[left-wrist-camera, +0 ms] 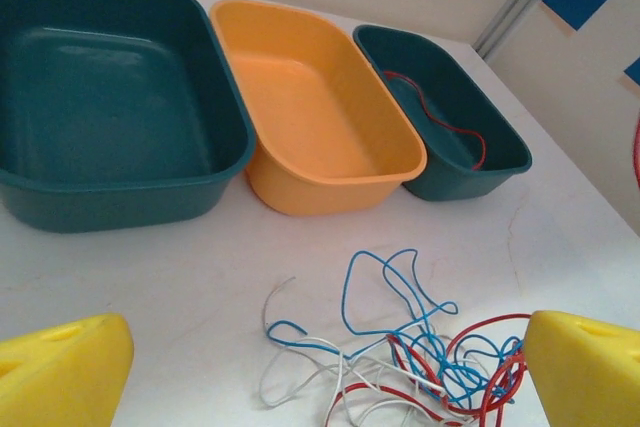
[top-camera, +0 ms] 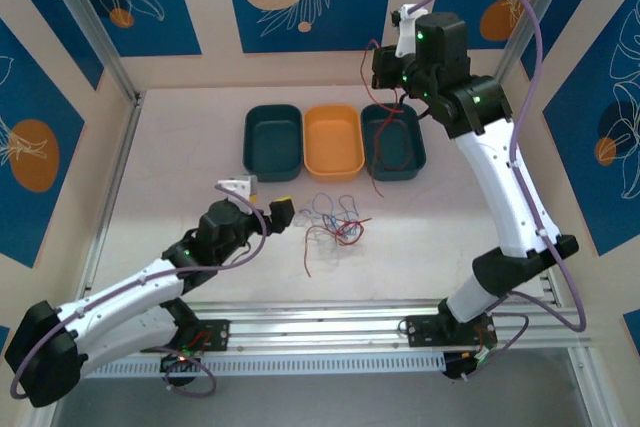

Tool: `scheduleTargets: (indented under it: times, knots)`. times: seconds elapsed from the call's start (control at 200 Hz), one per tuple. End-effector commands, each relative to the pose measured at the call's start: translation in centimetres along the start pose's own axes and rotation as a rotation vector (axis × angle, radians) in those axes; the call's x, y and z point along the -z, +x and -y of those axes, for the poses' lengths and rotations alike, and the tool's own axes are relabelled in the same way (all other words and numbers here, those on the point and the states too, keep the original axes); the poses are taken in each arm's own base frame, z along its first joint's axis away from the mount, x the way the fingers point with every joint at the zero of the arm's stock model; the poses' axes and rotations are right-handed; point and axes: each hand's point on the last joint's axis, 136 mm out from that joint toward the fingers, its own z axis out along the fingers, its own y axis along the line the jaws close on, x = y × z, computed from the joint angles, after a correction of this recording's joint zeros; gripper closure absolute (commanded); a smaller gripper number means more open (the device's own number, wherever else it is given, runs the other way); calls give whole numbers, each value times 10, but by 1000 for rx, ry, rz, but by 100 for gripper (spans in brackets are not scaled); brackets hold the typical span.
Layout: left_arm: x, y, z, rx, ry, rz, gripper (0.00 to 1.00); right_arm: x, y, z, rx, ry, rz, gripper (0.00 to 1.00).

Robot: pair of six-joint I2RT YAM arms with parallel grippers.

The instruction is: Untangle the cables

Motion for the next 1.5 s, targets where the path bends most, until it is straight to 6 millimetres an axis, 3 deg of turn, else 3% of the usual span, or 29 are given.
scheduleTargets:
  times: [0.0,0.415,0.7,0.93,1.095,1.496]
  knots:
    - [7,5,-14,-19,-52,-1,0,-3,-16,7,29,-10,37,100]
    - [13,7,-19,-18,-60,4,0,-71,-19,67,80,107,28,100]
    - [14,6,-21,-22,-70,13,0,-122,-7,104,90,165,2,100]
    - [13,5,-23,-28,-85,18,0,-156,6,119,82,154,-22,100]
    - [13,2,-23,-27,-93,23,0,-166,31,129,13,162,-96,100]
    - [3,3,-16,-38,-72,0,0,-152,110,138,-158,171,-240,100]
